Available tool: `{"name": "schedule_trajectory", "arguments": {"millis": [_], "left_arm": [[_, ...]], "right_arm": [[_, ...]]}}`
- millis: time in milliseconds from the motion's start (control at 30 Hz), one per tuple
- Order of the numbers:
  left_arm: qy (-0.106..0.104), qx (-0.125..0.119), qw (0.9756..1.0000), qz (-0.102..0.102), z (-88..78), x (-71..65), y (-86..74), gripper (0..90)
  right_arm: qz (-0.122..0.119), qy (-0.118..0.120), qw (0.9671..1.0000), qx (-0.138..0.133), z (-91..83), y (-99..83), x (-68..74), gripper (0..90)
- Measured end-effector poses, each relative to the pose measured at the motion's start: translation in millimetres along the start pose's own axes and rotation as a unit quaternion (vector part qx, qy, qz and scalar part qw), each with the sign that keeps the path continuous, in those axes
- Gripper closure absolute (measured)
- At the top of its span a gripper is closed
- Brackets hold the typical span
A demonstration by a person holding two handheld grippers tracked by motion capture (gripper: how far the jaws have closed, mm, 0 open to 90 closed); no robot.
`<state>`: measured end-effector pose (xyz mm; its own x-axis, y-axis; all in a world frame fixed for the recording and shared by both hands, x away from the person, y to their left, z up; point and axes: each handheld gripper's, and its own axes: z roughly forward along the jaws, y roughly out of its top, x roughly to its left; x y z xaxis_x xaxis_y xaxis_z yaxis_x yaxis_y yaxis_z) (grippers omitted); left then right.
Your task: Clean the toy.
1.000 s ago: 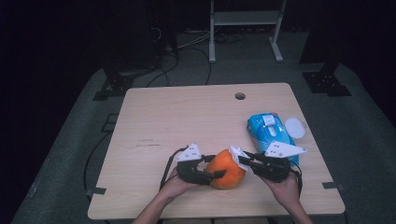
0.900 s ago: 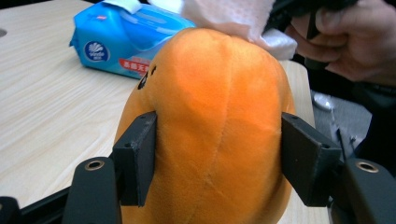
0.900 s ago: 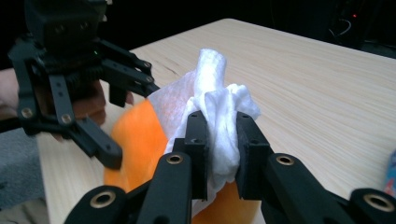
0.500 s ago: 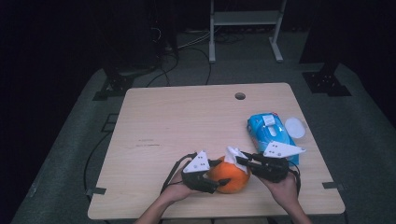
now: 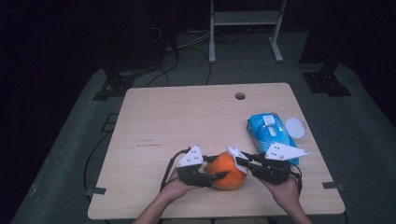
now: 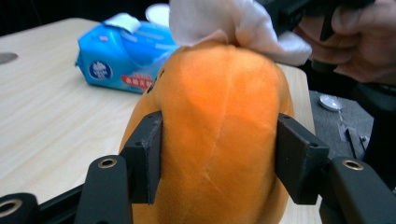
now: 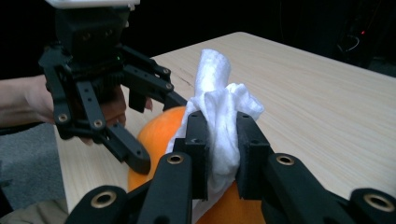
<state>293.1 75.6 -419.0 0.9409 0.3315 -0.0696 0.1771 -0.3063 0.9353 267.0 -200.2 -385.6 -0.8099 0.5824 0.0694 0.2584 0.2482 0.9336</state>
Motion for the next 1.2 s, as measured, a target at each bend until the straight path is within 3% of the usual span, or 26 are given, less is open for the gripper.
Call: {"name": "schedule_trajectory", "arguments": {"millis": [133, 200, 300, 400, 433, 500, 633, 767, 900, 1067, 1133, 1200], "left_arm": [[0.008, -0.003, 0.9999, 0.006, -3.8, 0.5, 3.6, 42.2], [0.010, -0.002, 0.9999, 0.006, -2.4, -0.1, 3.0, 42.6], [0.011, 0.000, 0.9999, 0.007, -0.6, -0.9, 4.0, 43.0], [0.016, 0.007, 0.9998, 0.013, 2.0, -2.7, 2.5, 42.5], [0.016, 0.010, 0.9997, 0.016, 3.2, -2.5, 0.4, 41.8], [0.013, 0.013, 0.9997, 0.016, 6.2, -0.4, -2.4, 36.6], [0.005, 0.012, 0.9999, 0.011, 10.4, 4.9, -5.9, 17.4], [-0.010, 0.006, 0.9999, -0.012, 11.5, 13.2, -12.3, 10.7], [-0.025, 0.006, 0.9995, -0.019, 11.9, 19.1, -17.5, 9.3], [-0.045, 0.006, 0.9980, -0.044, 18.4, 25.7, -25.2, 8.8], [-0.051, 0.010, 0.9981, -0.034, 22.0, 23.5, -27.0, 9.6], [-0.043, 0.011, 0.9988, -0.023, 21.4, 20.8, -27.4, 18.1]], "right_arm": [[0.026, 0.003, 0.9997, 0.005, 2.1, -5.3, -8.4, 76.9], [0.018, 0.003, 0.9998, 0.001, 2.9, -3.0, -3.7, 76.9], [0.007, 0.025, 0.9996, -0.011, 3.9, 4.3, 5.9, 76.9], [-0.017, 0.017, 0.9997, 0.000, 8.9, 6.7, 12.7, 76.9], [-0.014, 0.016, 0.9998, 0.007, 10.4, 5.4, 11.7, 76.9], [-0.005, 0.016, 0.9997, 0.018, 12.9, 0.8, 6.3, 77.0], [0.000, 0.011, 0.9995, 0.029, 12.0, -3.9, -0.2, 77.0], [0.002, 0.004, 0.9995, 0.033, 8.6, -5.9, -4.4, 77.0], [0.006, -0.008, 0.9993, 0.035, 4.3, -8.9, -11.8, 77.0], [0.028, -0.017, 0.9987, 0.038, -1.9, -15.0, -22.6, 77.0], [0.030, -0.020, 0.9986, 0.040, -2.3, -16.0, -23.7, 77.0], [0.030, -0.021, 0.9985, 0.041, -2.6, -16.5, -24.7, 77.0]]}}
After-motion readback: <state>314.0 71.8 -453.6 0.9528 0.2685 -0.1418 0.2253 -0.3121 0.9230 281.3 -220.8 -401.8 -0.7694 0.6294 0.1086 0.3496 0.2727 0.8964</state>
